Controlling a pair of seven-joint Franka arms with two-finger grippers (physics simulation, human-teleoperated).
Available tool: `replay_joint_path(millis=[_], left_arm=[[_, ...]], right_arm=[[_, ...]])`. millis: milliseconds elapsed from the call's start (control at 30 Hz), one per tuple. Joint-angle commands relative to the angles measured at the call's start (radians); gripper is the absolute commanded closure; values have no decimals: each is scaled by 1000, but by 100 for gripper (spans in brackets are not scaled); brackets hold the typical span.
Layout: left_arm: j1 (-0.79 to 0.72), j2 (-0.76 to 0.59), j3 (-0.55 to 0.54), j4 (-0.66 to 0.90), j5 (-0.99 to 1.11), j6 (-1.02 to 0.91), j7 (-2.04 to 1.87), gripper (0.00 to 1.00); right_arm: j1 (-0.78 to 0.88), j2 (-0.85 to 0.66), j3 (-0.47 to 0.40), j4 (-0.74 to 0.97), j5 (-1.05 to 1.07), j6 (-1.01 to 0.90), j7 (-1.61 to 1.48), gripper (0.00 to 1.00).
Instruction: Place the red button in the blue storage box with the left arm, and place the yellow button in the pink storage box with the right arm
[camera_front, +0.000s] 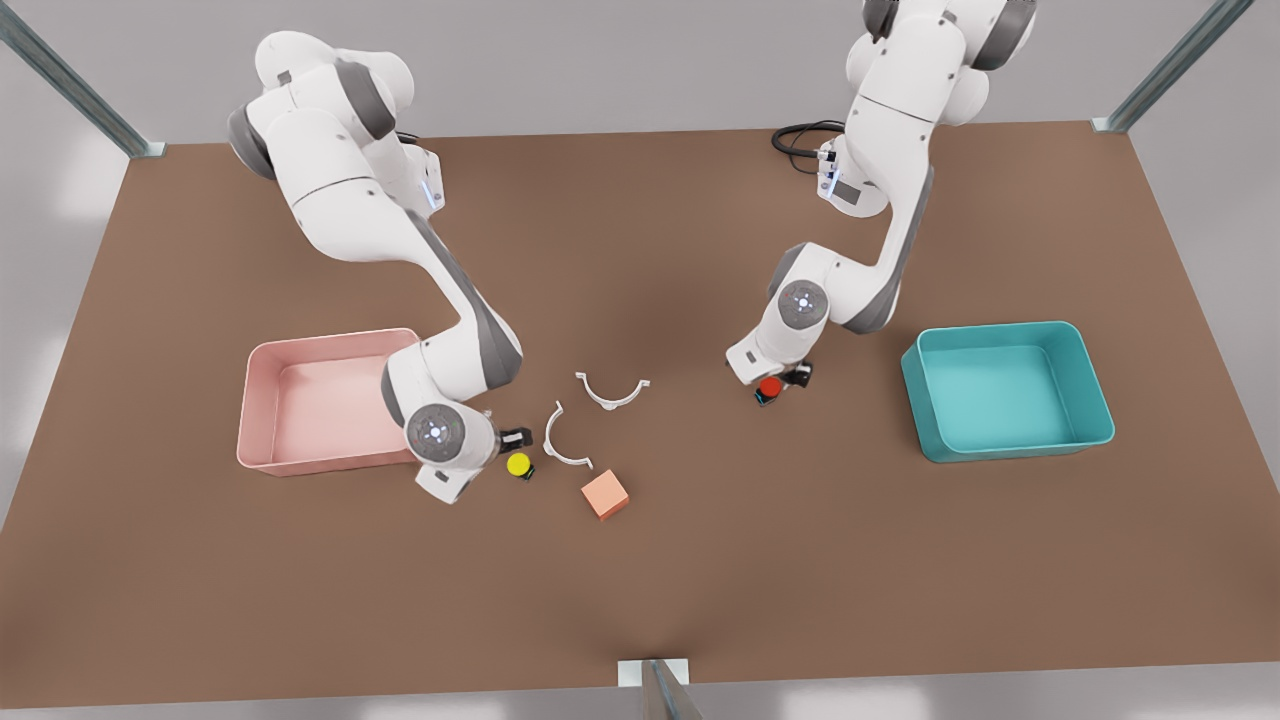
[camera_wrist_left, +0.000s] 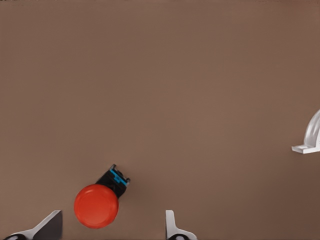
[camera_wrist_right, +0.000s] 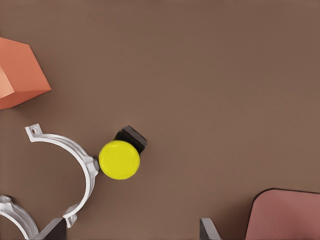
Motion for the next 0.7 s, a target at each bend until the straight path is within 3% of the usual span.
replay_joint_path(millis=[0, 333, 567, 667], left_arm=[[0, 14, 0, -2, 2, 151, -166, 0], [1, 81, 0, -19, 2, 153, -166, 0], [8, 87, 3, -29, 2, 153, -166, 0], [11, 86, 6, -54, 2, 172, -166, 0]], right_arm=[[12, 44, -1, 51, 0, 117, 272, 0], [40, 143, -3, 86, 3, 193, 679, 0], [50, 133, -4, 80, -10, 170, 768, 0], [38, 88, -6, -10, 26, 217, 815, 0]])
